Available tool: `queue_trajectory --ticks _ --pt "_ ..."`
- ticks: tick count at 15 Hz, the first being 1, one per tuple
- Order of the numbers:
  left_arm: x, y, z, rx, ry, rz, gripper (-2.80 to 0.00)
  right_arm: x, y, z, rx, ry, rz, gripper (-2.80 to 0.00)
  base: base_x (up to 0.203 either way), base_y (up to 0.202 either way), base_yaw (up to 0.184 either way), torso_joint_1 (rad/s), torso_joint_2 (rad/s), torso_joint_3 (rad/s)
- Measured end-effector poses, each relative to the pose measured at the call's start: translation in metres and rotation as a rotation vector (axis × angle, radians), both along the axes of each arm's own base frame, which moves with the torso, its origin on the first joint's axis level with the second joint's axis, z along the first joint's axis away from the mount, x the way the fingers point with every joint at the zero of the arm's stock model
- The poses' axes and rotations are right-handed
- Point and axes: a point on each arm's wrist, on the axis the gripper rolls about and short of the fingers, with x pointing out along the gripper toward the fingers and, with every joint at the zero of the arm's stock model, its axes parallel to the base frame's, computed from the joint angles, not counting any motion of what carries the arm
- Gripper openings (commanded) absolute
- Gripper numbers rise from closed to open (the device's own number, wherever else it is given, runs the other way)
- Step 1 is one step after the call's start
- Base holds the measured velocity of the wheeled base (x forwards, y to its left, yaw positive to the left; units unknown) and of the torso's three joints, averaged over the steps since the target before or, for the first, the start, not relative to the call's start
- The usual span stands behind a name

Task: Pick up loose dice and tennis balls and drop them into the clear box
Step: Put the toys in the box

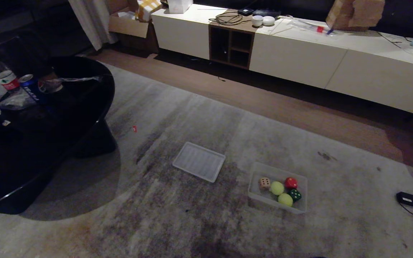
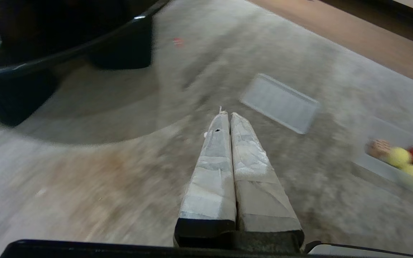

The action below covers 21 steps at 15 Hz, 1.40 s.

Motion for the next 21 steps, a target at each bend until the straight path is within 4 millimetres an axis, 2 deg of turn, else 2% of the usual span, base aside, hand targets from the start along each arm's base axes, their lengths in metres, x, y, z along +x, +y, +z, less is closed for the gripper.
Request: queue_trajectory --ticks 8,21 --pt "0.0 0.0 0.0 -0.001 0.0 0.0 -2.8 0.0 0.0 0.0001 0.001 0.0 0.0 -2.8 0.0 0.0 0.0 0.001 0.0 -0.013" --pt "0.0 0.0 0.0 -0.003 0.0 0.001 -2.8 0.0 0.0 -0.0001 -0.002 0.0 0.0 -2.8 0.0 0.0 0.0 0.003 0.0 -0.194"
